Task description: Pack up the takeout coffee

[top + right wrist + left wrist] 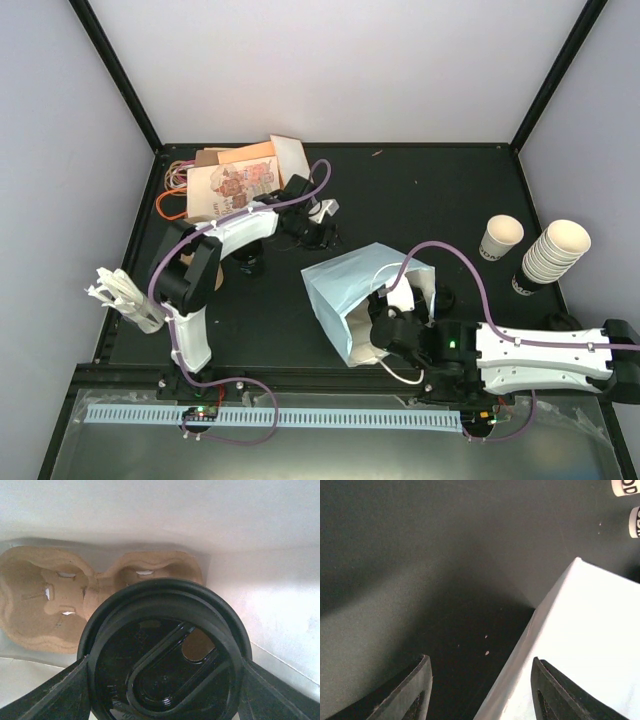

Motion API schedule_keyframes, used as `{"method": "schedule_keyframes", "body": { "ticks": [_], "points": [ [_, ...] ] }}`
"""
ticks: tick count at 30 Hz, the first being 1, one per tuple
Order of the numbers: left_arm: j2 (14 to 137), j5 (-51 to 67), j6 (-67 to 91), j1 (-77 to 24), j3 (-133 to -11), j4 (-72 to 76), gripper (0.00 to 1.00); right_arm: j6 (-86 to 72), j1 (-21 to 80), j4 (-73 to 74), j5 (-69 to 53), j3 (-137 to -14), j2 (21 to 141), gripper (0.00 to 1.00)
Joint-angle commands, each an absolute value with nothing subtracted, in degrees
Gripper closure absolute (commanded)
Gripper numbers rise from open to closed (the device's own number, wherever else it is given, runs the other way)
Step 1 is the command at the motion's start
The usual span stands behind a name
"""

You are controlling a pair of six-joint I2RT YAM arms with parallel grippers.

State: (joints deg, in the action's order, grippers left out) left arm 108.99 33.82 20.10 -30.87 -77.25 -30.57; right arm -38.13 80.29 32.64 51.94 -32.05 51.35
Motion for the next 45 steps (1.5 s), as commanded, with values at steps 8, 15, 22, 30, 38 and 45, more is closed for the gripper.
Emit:
{"method": "schedule_keyframes", "body": {
  "ticks": [8, 15, 22, 30, 38, 45],
  "points": [
    [108.9, 38.6, 23.0, -31.2, -73.8, -20.5, 0.44, -37.9, 80.4, 28.6, 54.2, -30.7, 49.7, 0.42],
    [111.6, 38.8, 22.9, -31.1, -75.4, -20.8, 0.44, -37.7, 80.4, 26.4, 54.6, -29.4, 50.3, 0.42],
    [112.8, 40.6, 23.0, -31.3, -75.6, -20.4, 0.44, -36.7, 80.4, 23.7, 55.4, -29.2, 51.1, 0.42],
    [113.5, 43.6, 23.9, -31.5, -73.4, -17.5, 0.45, -35.1, 80.5, 18.7, 57.6, -29.3, 54.4, 0.43],
    [115.4, 46.1, 23.4, -31.4, -73.8, -16.6, 0.45, -33.9, 80.4, 13.7, 58.7, -27.5, 55.8, 0.45],
    [116.5, 47.6, 23.4, -31.5, -73.5, -16.1, 0.45, -35.7, 80.4, 13.5, 59.4, -26.0, 56.4, 0.45]
  ]
}}
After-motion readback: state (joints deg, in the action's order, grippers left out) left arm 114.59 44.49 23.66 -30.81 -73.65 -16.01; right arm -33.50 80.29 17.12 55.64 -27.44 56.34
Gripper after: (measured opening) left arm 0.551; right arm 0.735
